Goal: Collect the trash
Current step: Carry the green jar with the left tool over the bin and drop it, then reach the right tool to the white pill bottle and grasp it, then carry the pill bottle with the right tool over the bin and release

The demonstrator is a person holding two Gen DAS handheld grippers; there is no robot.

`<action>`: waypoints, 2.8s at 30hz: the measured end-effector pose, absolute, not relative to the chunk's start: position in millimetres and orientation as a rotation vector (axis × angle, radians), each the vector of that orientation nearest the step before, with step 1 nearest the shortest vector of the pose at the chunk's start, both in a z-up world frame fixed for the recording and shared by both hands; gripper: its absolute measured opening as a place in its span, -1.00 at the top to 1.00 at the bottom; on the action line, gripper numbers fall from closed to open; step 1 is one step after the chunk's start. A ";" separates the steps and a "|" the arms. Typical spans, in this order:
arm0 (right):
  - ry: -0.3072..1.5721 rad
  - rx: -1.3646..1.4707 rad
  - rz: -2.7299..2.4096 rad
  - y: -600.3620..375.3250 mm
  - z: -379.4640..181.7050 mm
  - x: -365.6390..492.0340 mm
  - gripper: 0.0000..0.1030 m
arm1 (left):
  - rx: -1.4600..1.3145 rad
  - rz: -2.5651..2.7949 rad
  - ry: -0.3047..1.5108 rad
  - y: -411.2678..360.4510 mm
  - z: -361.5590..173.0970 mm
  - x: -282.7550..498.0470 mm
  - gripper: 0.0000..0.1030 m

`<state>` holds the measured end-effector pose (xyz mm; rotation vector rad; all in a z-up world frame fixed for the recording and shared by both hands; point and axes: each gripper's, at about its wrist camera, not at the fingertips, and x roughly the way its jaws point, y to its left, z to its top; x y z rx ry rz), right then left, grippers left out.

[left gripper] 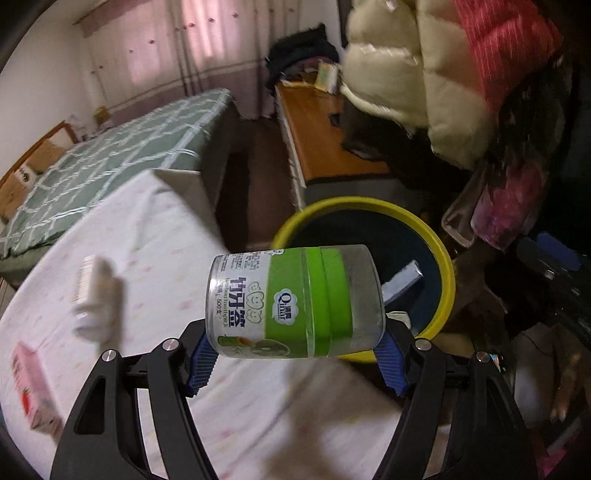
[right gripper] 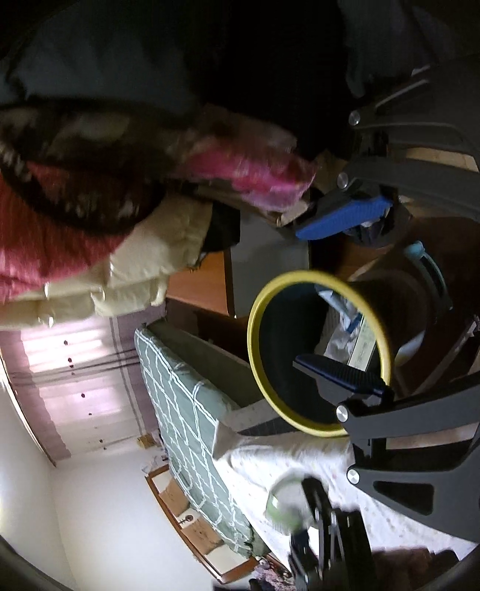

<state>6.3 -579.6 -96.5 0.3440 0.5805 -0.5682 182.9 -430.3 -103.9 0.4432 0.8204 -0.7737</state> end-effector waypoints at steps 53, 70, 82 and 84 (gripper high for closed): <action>0.750 0.243 -0.093 -379.3 -87.9 247.2 -0.23 | 0.018 -0.108 0.654 -47.5 -100.0 241.0 -0.85; 0.889 0.193 -0.156 -341.0 -124.8 344.8 -0.23 | -0.014 -0.061 0.673 -45.8 -109.8 241.4 -0.88; 0.882 0.163 -0.124 -330.2 -131.4 333.2 0.13 | 0.000 -0.076 0.675 -52.0 -111.4 239.5 -0.89; 0.864 0.170 -0.110 -331.9 -123.1 323.0 0.13 | 0.004 -0.075 0.673 -53.1 -111.6 239.2 -0.89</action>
